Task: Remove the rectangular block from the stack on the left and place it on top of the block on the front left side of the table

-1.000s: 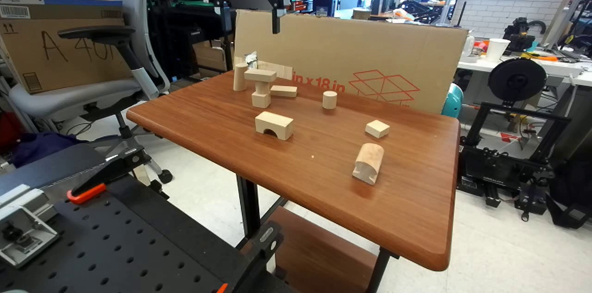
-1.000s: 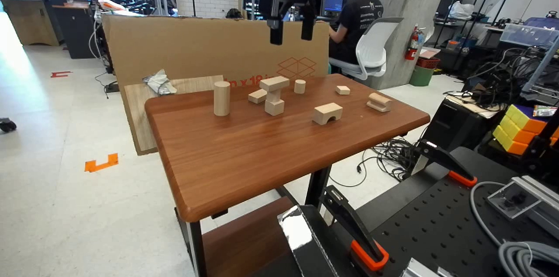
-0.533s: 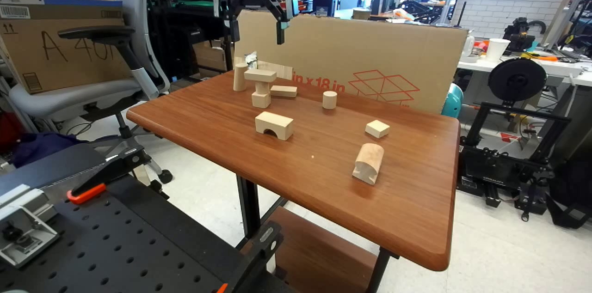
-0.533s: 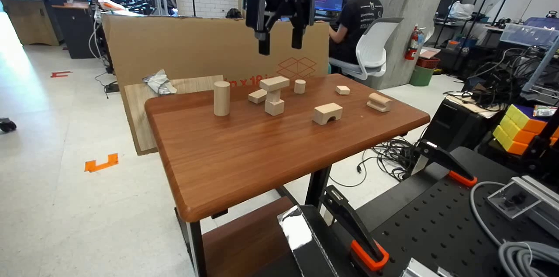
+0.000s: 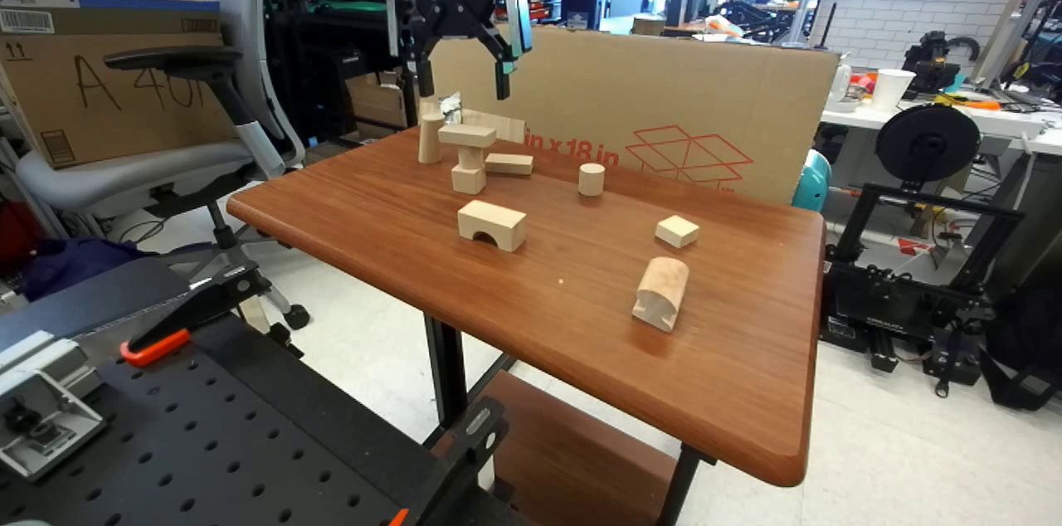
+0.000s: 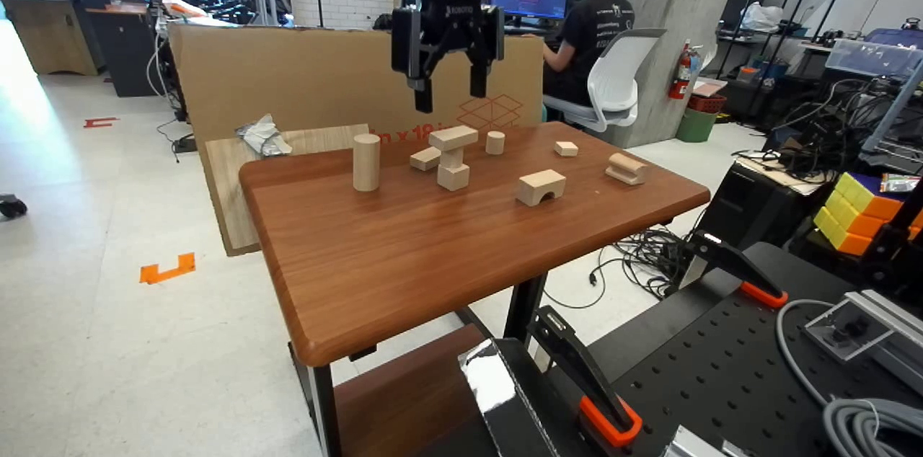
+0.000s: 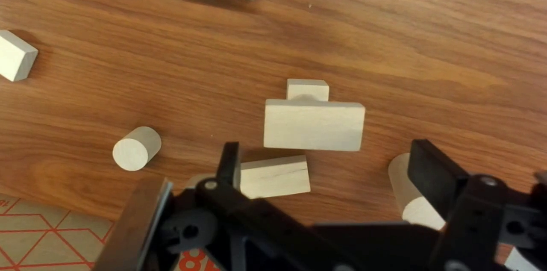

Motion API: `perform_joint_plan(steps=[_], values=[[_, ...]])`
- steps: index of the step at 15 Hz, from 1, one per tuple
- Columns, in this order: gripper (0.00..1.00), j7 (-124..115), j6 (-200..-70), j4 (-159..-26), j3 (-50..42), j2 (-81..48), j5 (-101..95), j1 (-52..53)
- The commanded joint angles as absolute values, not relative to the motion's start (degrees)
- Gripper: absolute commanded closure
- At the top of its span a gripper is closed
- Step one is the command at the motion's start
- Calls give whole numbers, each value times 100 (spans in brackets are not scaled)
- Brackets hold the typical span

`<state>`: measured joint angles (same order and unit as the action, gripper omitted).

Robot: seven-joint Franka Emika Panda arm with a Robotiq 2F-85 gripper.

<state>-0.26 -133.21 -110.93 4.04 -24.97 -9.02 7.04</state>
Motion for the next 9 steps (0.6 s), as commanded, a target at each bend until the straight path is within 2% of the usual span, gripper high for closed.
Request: perform_joint_plan(steps=[1,9], values=[[0,-200,-13354,-10901,296,-2693,-1095,835],[0,-197,-13284,-10810,230,-2909,-1149,867]])
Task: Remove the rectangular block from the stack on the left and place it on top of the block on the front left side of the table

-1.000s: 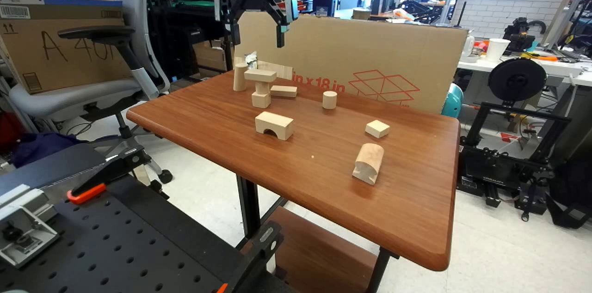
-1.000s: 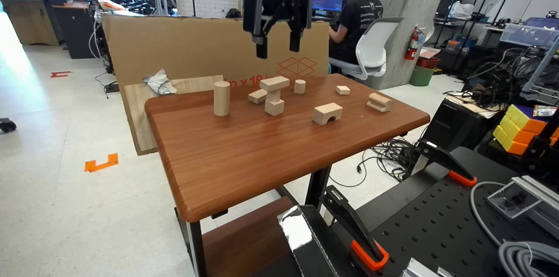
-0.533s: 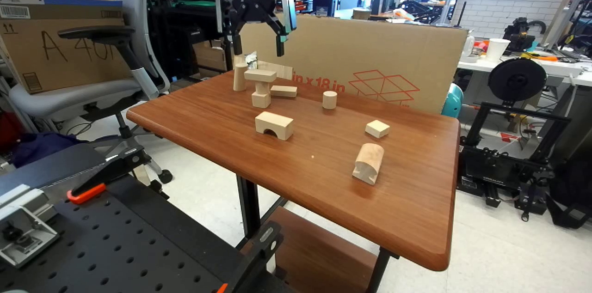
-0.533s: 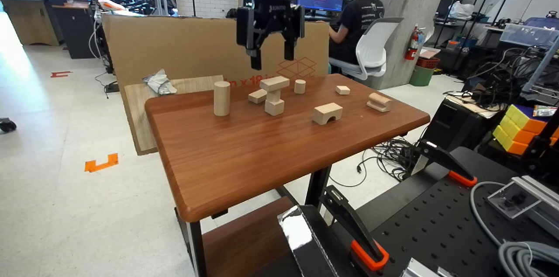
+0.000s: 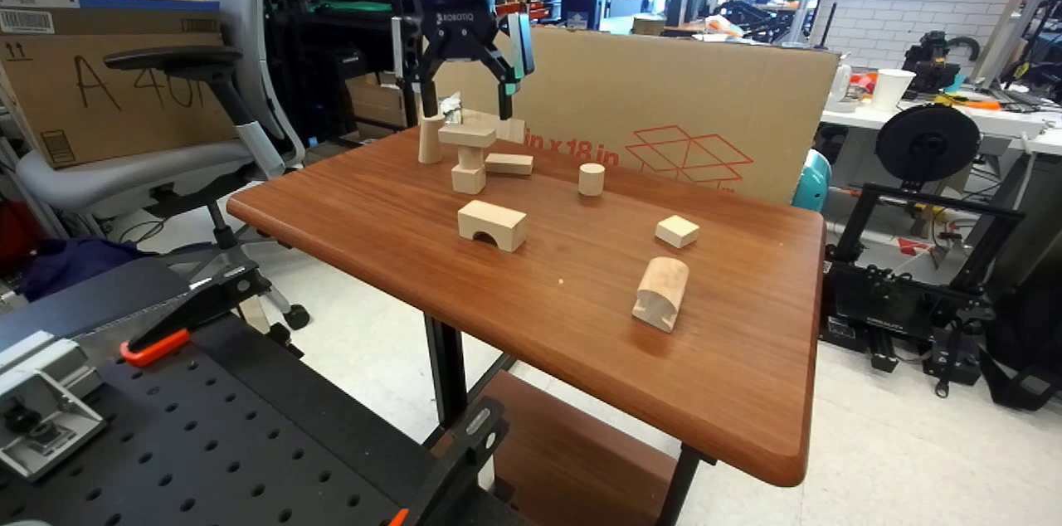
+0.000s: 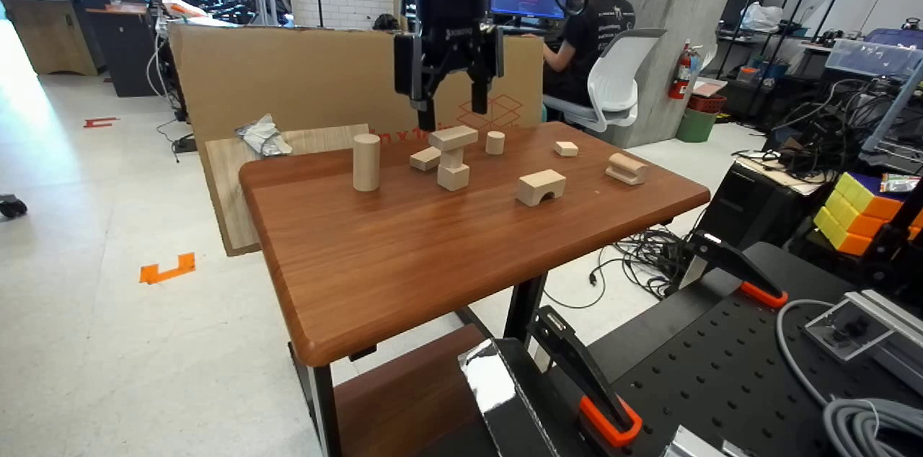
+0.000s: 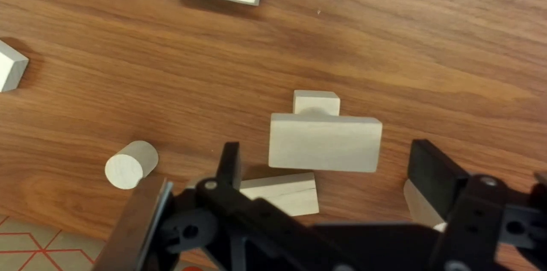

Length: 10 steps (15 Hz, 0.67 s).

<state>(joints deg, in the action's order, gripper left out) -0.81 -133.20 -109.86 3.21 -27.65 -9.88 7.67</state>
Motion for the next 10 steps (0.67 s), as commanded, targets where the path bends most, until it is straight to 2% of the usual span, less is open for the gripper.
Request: perform_joint_plan(steps=[1,8,9,10], values=[[0,-204,-13278,-10801,223,-2931,-1157,876],[0,-208,-13210,-10677,204,-3125,-1162,915],[9,-186,-13180,-10651,212,-3149,-1144,910],[26,-168,-13142,-10624,225,-3169,-1116,902]])
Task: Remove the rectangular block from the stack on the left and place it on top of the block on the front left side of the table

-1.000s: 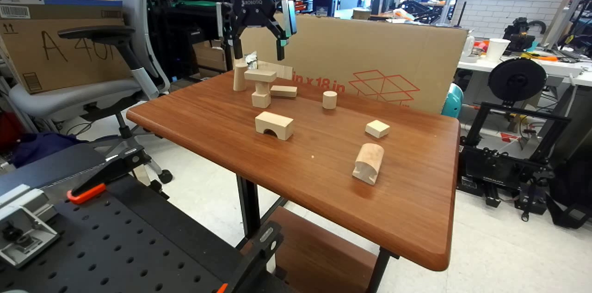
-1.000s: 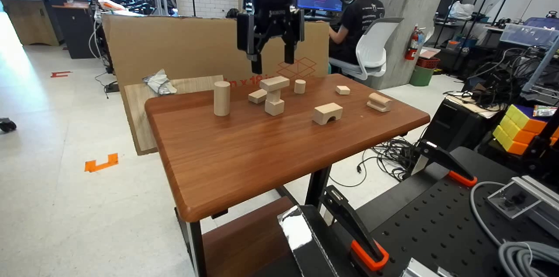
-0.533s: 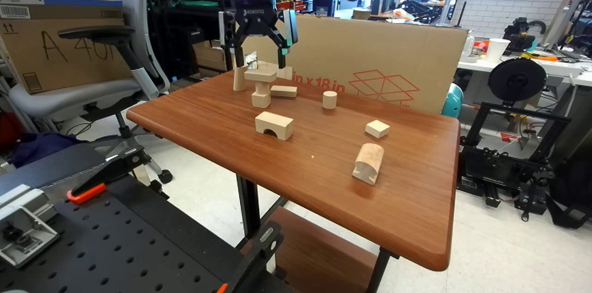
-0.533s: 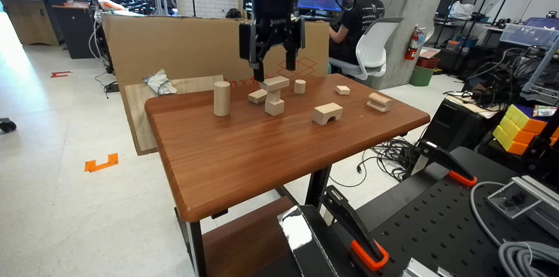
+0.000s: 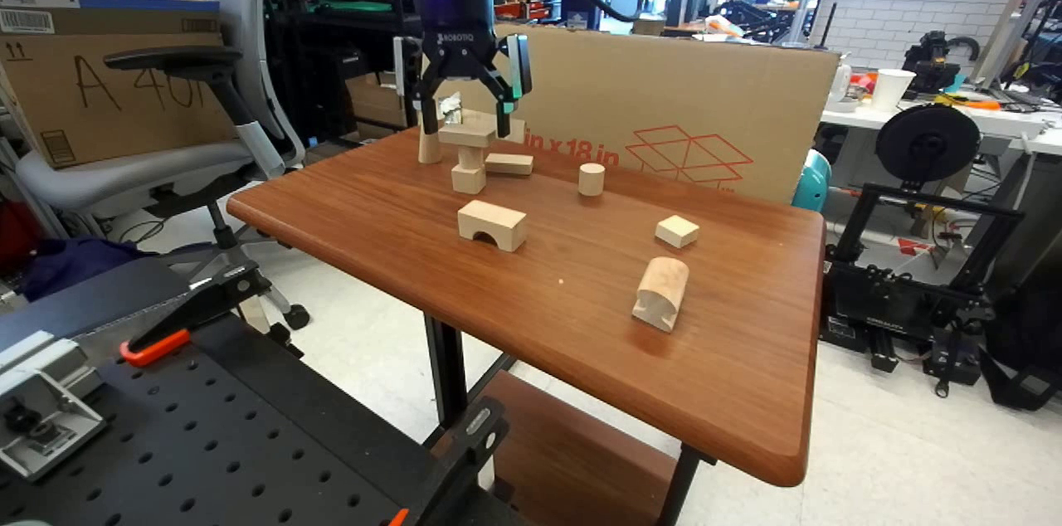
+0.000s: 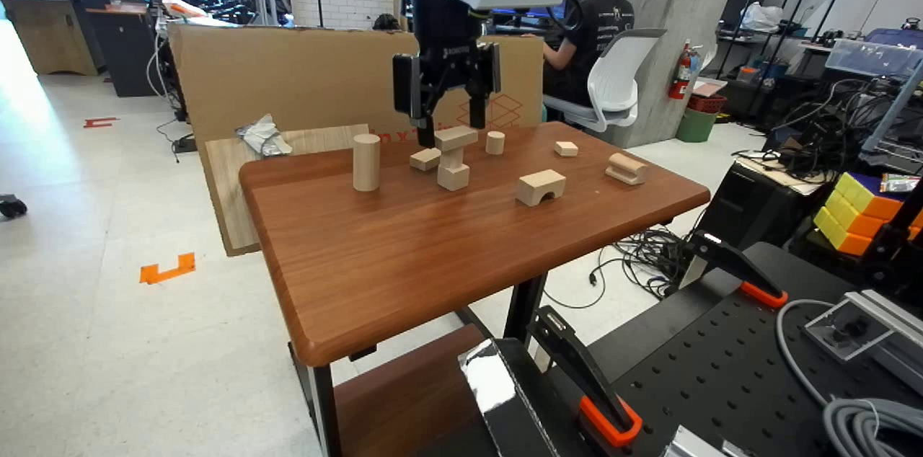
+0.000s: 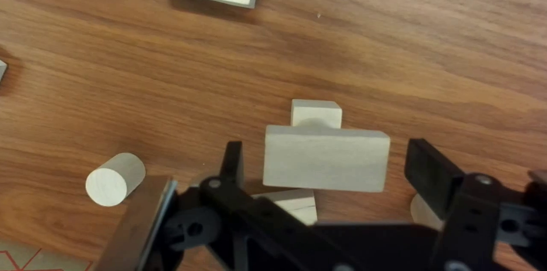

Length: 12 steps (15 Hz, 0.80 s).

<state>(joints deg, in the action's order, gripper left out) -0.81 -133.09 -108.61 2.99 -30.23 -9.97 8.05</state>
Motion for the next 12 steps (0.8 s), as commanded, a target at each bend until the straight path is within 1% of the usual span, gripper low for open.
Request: perform_joint_plan(steps=[1,3,4,12], values=[[35,-161,-13111,-10606,229,-3178,-1105,899],[51,-151,-13093,-10611,233,-3165,-1101,897],[57,-139,-13093,-10620,242,-3147,-1085,888],[58,231,-13094,-11049,378,-2699,-796,634]])
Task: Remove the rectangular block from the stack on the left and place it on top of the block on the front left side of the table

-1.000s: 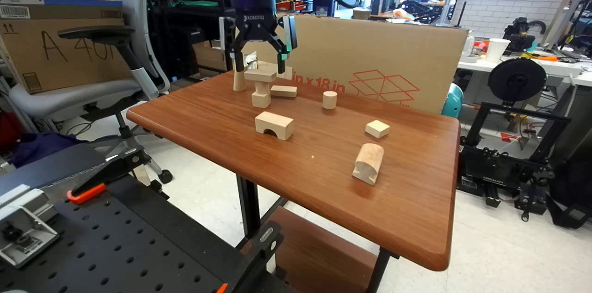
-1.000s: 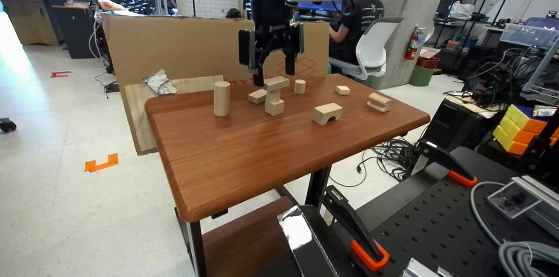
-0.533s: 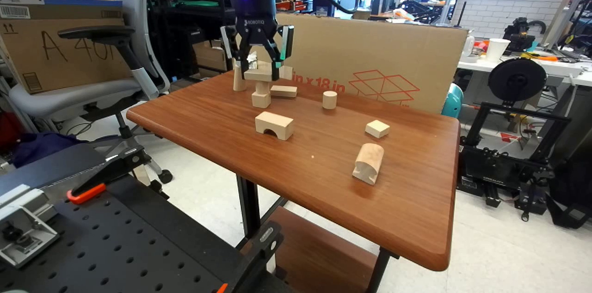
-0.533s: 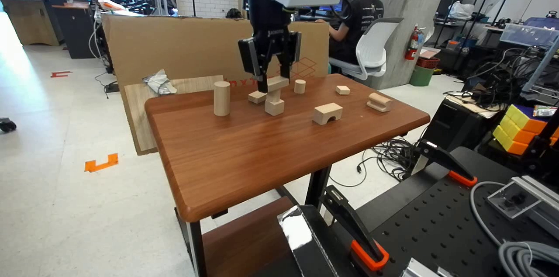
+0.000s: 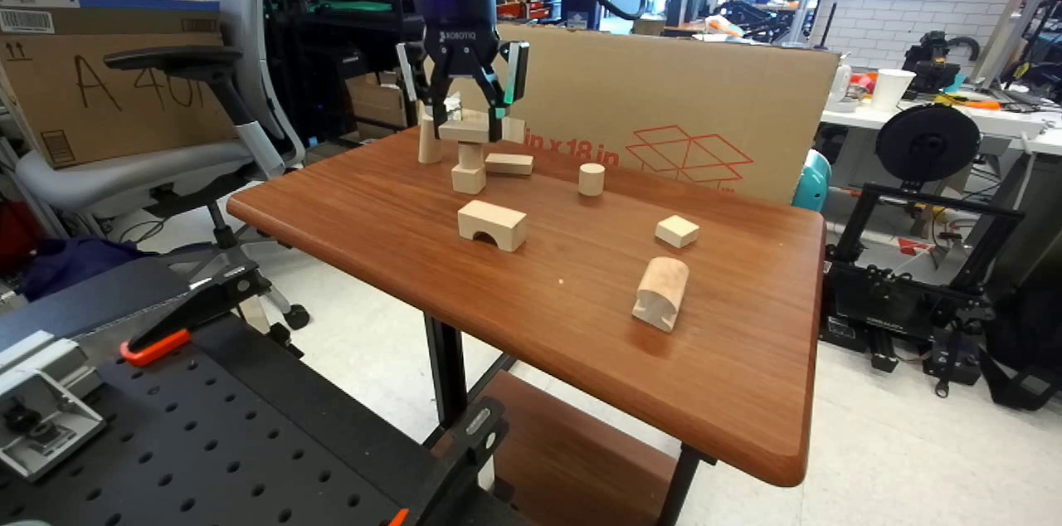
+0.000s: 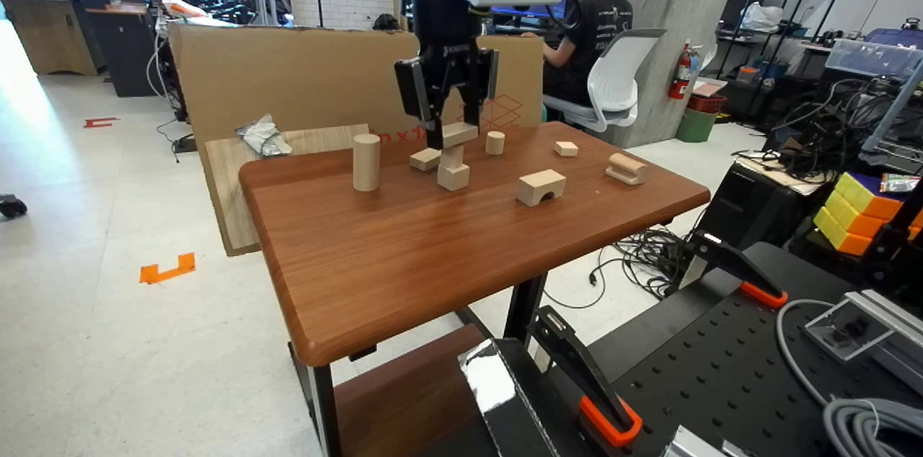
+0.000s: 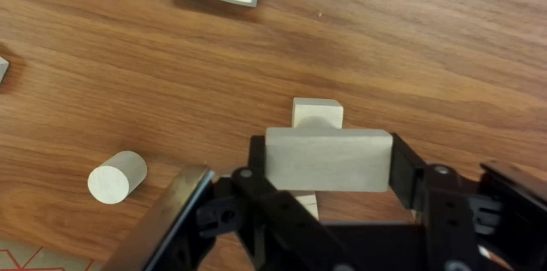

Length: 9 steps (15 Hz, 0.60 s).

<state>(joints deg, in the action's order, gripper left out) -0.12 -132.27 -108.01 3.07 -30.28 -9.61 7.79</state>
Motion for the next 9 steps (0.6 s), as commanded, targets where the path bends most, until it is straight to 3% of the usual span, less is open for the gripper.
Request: perform_joint_plan(steps=[1,9], values=[[58,278,-13170,-11176,355,-2595,-836,610],[58,407,-13305,-11915,214,-2218,-996,378]])
